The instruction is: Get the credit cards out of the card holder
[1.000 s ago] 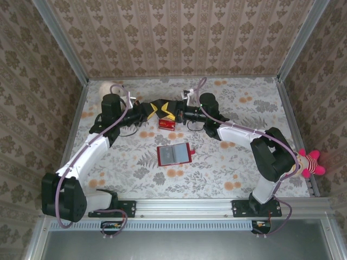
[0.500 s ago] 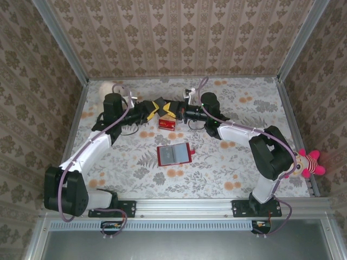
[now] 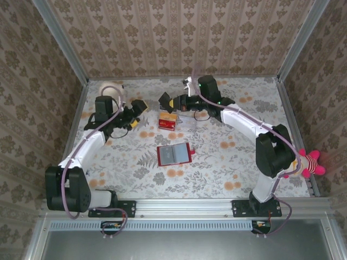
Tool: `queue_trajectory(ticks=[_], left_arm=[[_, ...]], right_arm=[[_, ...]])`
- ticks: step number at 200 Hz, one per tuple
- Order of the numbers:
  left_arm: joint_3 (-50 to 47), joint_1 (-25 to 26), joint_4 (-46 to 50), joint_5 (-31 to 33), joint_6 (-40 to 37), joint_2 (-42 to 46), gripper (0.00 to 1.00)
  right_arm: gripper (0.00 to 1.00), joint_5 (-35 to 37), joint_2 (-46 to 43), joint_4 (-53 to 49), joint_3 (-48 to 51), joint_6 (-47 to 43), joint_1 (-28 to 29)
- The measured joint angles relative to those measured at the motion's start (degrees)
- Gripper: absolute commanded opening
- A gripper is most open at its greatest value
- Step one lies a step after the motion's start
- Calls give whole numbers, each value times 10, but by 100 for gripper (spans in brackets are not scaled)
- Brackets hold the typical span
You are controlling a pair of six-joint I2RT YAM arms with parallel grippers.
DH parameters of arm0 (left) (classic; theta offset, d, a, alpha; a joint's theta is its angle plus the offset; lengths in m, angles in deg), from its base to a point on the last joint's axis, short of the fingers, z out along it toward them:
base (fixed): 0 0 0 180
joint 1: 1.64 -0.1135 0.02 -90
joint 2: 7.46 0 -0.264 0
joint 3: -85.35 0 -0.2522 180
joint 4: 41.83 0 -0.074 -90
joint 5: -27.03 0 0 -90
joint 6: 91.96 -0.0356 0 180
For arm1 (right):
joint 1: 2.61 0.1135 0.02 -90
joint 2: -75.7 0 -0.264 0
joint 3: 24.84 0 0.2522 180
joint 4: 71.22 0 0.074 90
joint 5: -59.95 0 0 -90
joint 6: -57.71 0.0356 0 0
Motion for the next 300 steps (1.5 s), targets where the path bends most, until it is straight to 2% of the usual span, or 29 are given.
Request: queue_trajectory(ticks=[24, 61, 98, 146, 208, 257, 300], left_arm=[[0, -27, 32, 11, -27, -12, 100], [0, -43, 58, 31, -54, -25, 100], [0, -44, 75, 37, -69, -34, 100], [-1, -44, 75, 37, -73, -34, 100], [-1, -43, 79, 36, -73, -41, 100], [-1, -34, 80, 28, -73, -53, 100], [-1, -28, 83, 21, -73, -53, 100]], right_arm=[[0, 4, 7, -91, -60, -156, -3], [0, 19, 18, -137, -76, -343, -4], [0, 47, 77, -169, -144, -466, -4], [0, 49, 139, -211, -217, -603, -4], [0, 61, 216, -268, -303, -699, -4], [0, 96, 260, -274, -351, -720, -4], [3, 115, 274, -278, -354, -725, -4]])
